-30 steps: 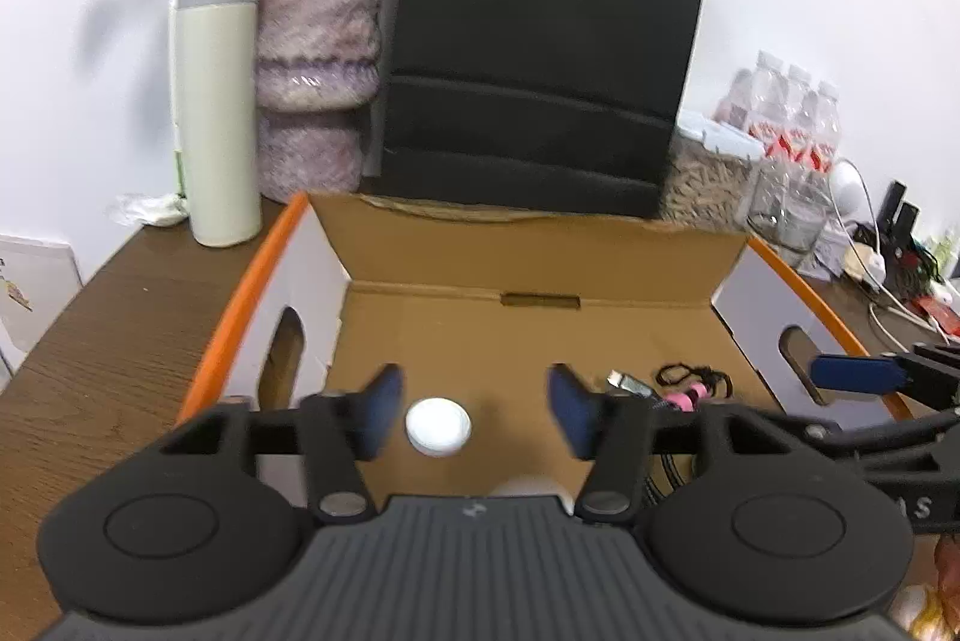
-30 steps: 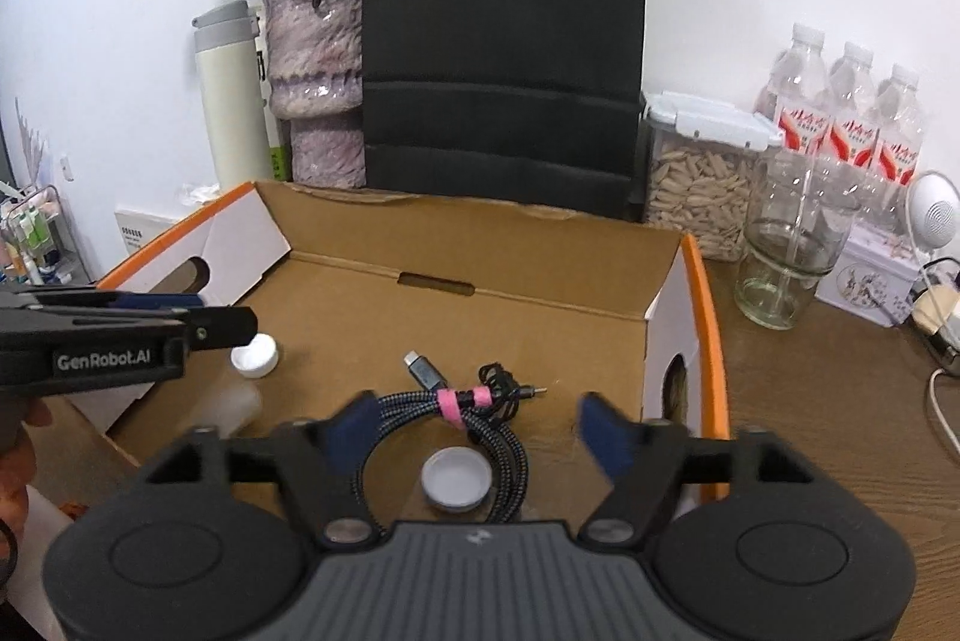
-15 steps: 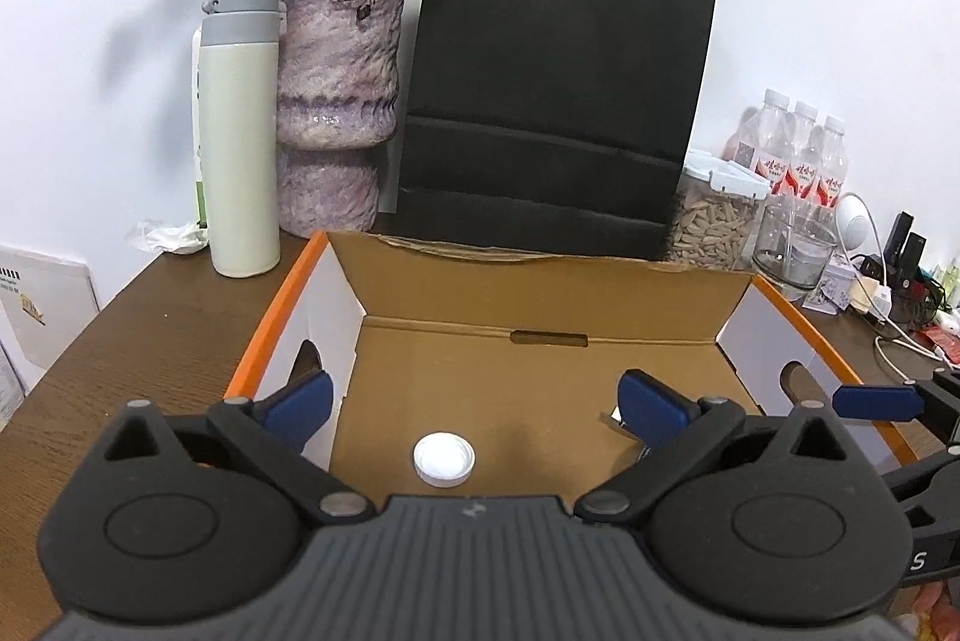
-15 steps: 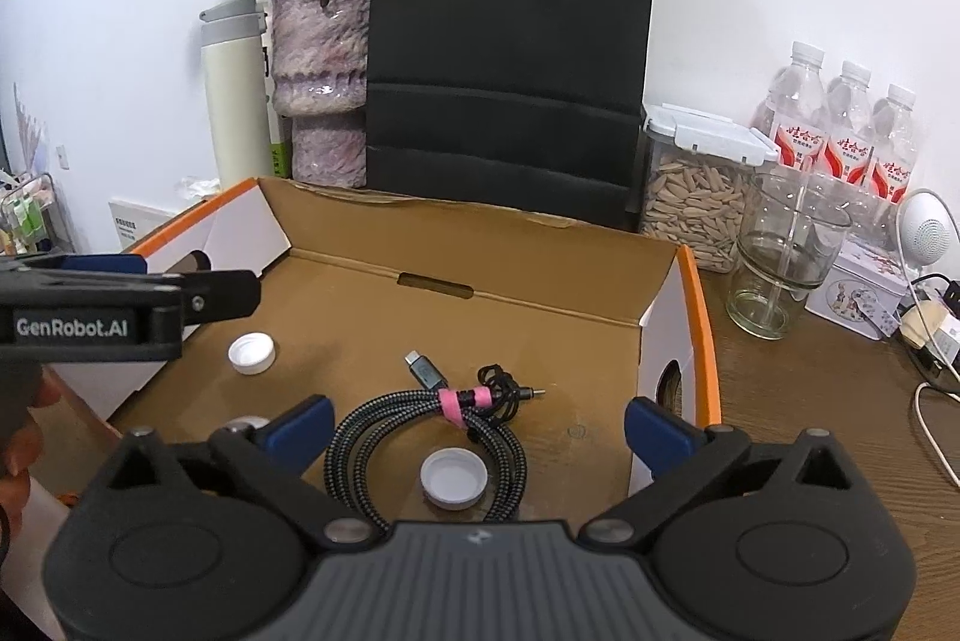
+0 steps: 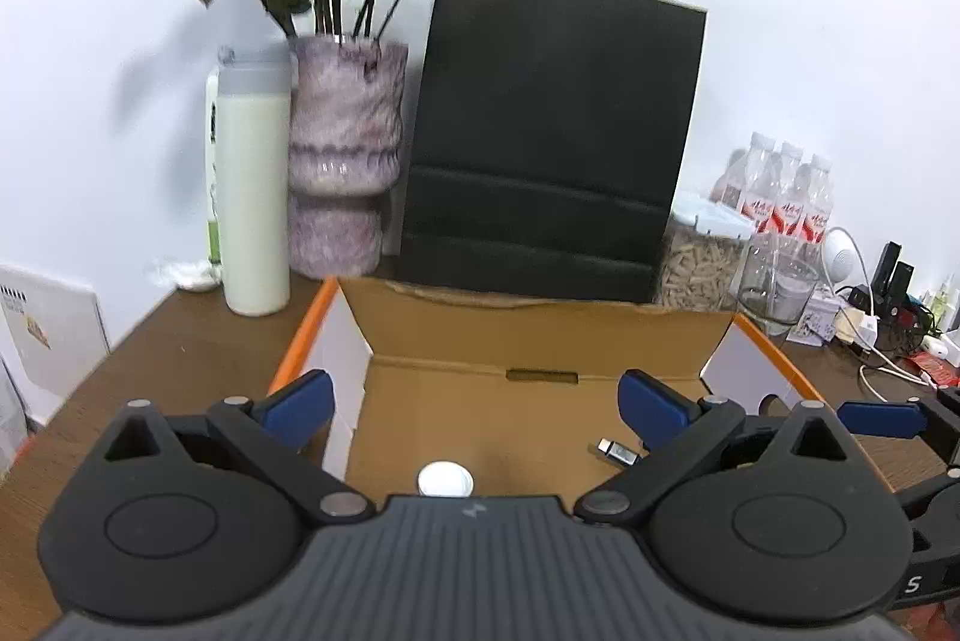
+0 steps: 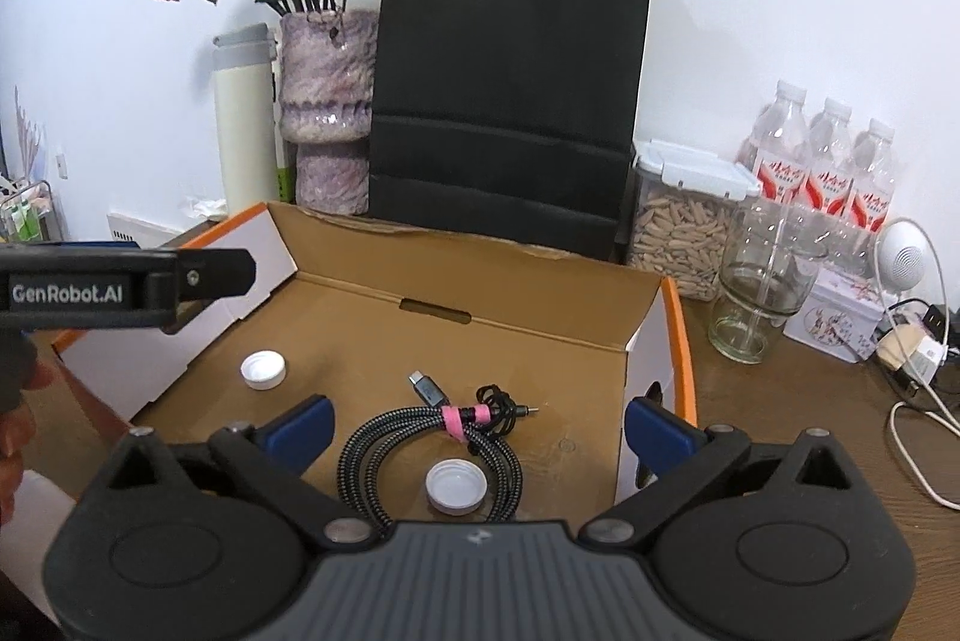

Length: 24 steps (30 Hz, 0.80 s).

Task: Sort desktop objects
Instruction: 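Withdraw both tools from the box back to the table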

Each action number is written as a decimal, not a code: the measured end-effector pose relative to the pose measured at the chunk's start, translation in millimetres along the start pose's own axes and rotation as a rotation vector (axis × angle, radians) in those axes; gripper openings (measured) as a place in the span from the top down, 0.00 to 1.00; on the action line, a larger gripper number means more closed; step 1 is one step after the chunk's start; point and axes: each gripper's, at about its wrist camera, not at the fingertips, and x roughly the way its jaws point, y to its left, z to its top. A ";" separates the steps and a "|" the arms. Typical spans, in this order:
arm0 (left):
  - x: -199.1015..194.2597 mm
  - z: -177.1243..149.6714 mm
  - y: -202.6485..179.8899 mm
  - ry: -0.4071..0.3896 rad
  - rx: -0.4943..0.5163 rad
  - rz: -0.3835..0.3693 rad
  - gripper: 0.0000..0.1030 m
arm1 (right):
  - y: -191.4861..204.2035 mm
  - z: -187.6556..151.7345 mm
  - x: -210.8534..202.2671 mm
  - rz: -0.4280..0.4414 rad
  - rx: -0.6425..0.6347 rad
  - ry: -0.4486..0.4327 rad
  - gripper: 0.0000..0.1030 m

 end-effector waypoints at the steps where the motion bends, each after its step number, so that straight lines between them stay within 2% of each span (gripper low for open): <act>1: -4.3 0.3 -0.5 -0.010 0.006 0.001 0.00 | 0.6 -0.6 -4.3 -0.001 -0.002 -0.010 0.00; 8: -42.4 -4.2 -6.3 -0.074 0.054 -0.017 0.00 | 1.8 -12.0 -38.0 -0.002 0.003 -0.055 0.00; 14: -79.7 -13.5 -14.6 -0.111 0.086 -0.067 0.00 | 6.6 -26.1 -67.5 0.006 0.008 -0.099 0.00; 19: -113.5 -31.6 -10.6 -0.139 0.079 -0.104 0.00 | 18.0 -44.7 -95.7 0.003 -0.014 -0.132 0.00; 24: -142.6 -51.5 -7.4 -0.150 0.092 -0.096 0.00 | 33.9 -69.5 -127.8 0.006 -0.038 -0.150 0.00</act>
